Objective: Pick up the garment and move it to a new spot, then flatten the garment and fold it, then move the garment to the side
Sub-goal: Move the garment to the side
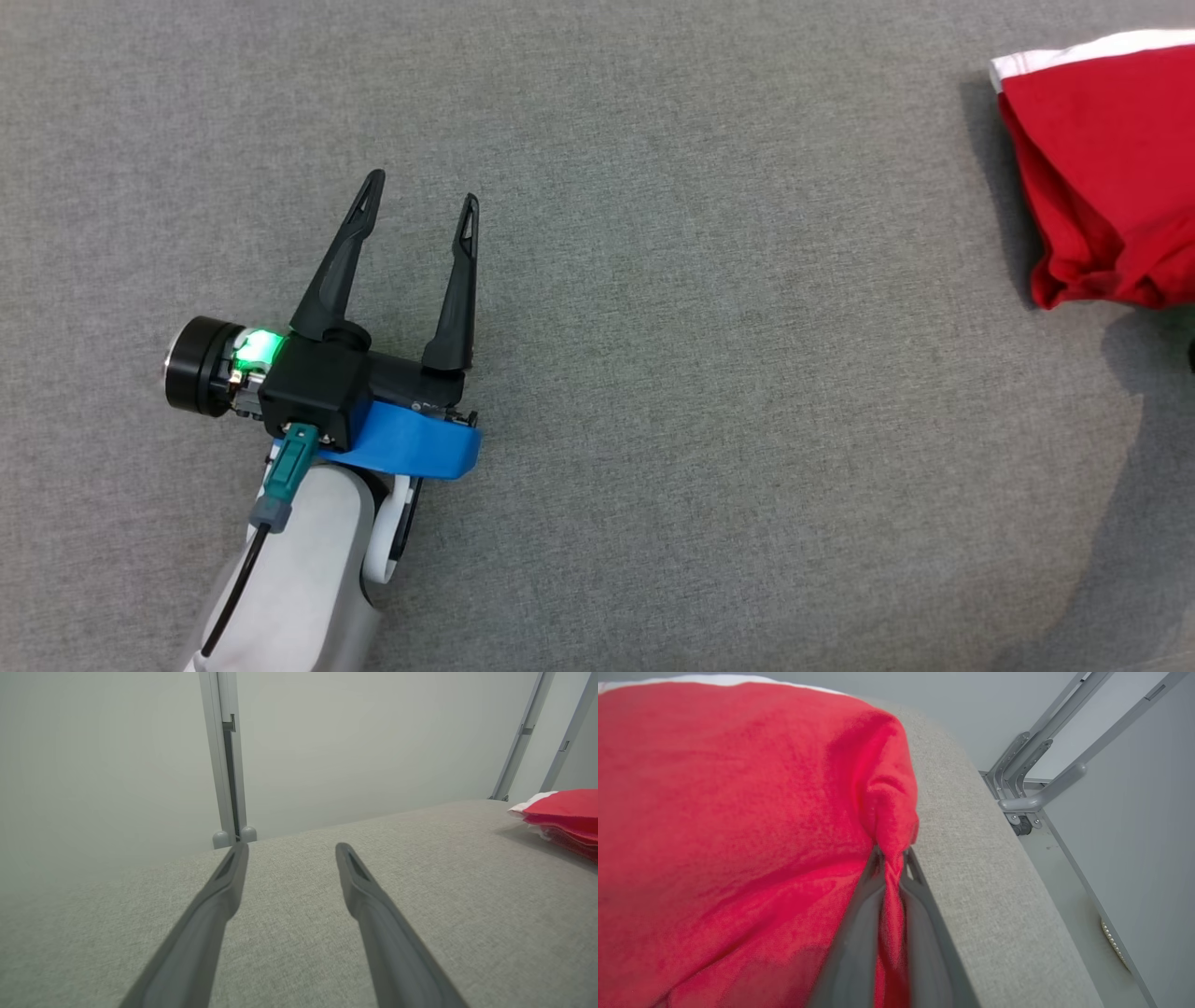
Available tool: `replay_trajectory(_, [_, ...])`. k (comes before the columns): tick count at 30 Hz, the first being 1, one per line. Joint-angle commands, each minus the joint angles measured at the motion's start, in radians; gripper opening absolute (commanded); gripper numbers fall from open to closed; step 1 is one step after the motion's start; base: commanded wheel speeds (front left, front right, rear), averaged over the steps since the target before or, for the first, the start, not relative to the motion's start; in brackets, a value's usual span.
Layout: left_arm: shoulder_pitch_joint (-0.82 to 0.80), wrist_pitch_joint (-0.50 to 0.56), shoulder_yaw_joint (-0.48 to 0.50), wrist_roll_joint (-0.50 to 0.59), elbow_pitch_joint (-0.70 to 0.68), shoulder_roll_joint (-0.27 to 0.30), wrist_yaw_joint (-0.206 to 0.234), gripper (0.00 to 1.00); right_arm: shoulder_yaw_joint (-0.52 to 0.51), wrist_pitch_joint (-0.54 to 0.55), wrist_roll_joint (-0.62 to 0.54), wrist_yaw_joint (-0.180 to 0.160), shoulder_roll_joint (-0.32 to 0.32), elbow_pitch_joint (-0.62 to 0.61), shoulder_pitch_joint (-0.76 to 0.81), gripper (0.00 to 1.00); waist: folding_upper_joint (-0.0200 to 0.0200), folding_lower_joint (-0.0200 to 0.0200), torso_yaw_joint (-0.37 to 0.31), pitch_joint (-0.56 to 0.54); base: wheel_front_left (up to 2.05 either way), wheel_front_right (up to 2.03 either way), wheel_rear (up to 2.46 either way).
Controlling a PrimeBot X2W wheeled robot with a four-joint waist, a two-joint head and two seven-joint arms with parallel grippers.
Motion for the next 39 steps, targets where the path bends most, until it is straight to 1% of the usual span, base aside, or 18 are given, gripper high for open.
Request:
replay_trajectory(1, [-0.018,-0.004,0.0,0.001,0.004,-0.001,-0.001,1.0,-0.012,-0.011,-0.016,-0.001,-0.012,0.018,-0.026,0.26,-0.0003,-0.0002,0.006,0.006,0.0,0.0,0.0])
replay_trajectory(2, [-0.019,-0.005,0.0,0.001,0.006,-0.002,0.001,1.0,-0.02,-0.015,-0.027,-0.001,-0.011,0.029,-0.033,0.65,-0.0003,-0.0002,0.007,0.006,0.0,0.0,0.0])
replay_trajectory(3, [-0.018,-0.005,0.0,-0.001,0.009,-0.002,0.003,1.0,-0.03,-0.018,-0.041,-0.001,-0.015,0.036,-0.039,1.0,-0.0003,-0.0002,0.007,0.005,0.0,0.0,0.0])
replay_trajectory(7, [-0.007,-0.007,0.002,-0.008,0.021,-0.004,0.006,1.0,-0.077,-0.027,-0.109,-0.001,-0.015,0.054,-0.036,1.0,-0.0003,-0.0002,0.008,-0.013,0.0,0.0,0.0])
replay_trajectory(8, [0.0,-0.007,0.004,-0.01,0.028,-0.004,0.008,1.0,-0.093,-0.029,-0.124,-0.001,-0.006,0.045,-0.026,1.0,-0.0003,-0.0002,0.007,-0.024,0.0,0.0,0.0])
replay_trajectory(12, [0.03,-0.008,0.014,-0.021,0.053,0.0,0.018,1.0,-0.167,-0.028,-0.173,-0.001,0.051,-0.092,0.062,1.0,-0.0003,-0.0002,0.005,-0.076,0.0,0.0,0.0])
replay_trajectory(16, [0.089,-0.009,0.035,-0.039,0.081,0.005,0.035,1.0,-0.208,-0.029,-0.194,0.0,0.154,-0.24,0.195,1.0,-0.0003,-0.0002,0.001,-0.157,0.0,0.0,0.0])
replay_trajectory(22, [0.185,-0.009,0.062,-0.071,0.108,0.012,0.057,1.0,-0.187,-0.029,-0.194,0.0,0.292,-0.434,0.408,1.0,-0.0003,-0.0002,0.019,-0.27,0.0,0.0,0.0])
replay_trajectory(23, [0.185,-0.009,0.062,-0.071,0.108,0.012,0.057,1.0,-0.187,-0.029,-0.194,0.0,0.292,-0.434,0.408,1.0,-0.0003,-0.0002,0.019,-0.27,0.0,0.0,0.0])
replay_trajectory(27, [0.239,-0.007,0.077,-0.089,0.122,0.02,0.066,1.0,-0.137,-0.023,-0.183,0.0,0.358,-0.545,0.517,1.0,-0.0003,-0.0002,0.046,-0.329,0.0,0.0,0.0])
replay_trajectory(30, [0.272,-0.003,0.085,-0.102,0.132,0.03,0.069,1.0,-0.111,-0.001,-0.168,0.0,0.385,-0.622,0.582,1.0,-0.0003,-0.0002,0.075,-0.369,0.0,0.0,0.0])
replay_trajectory(34, [0.312,0.007,0.102,-0.125,0.141,0.049,0.064,1.0,-0.083,0.04,-0.158,0.0,0.404,-0.71,0.646,1.0,-0.0003,-0.0002,0.116,-0.414,0.0,0.0,0.0])
replay_trajectory(39, [0.352,0.018,0.115,-0.16,0.139,0.068,0.042,1.0,-0.097,0.108,-0.167,0.0,0.419,-0.812,0.72,1.0,-0.0003,-0.0002,0.155,-0.461,0.0,0.0,0.0])
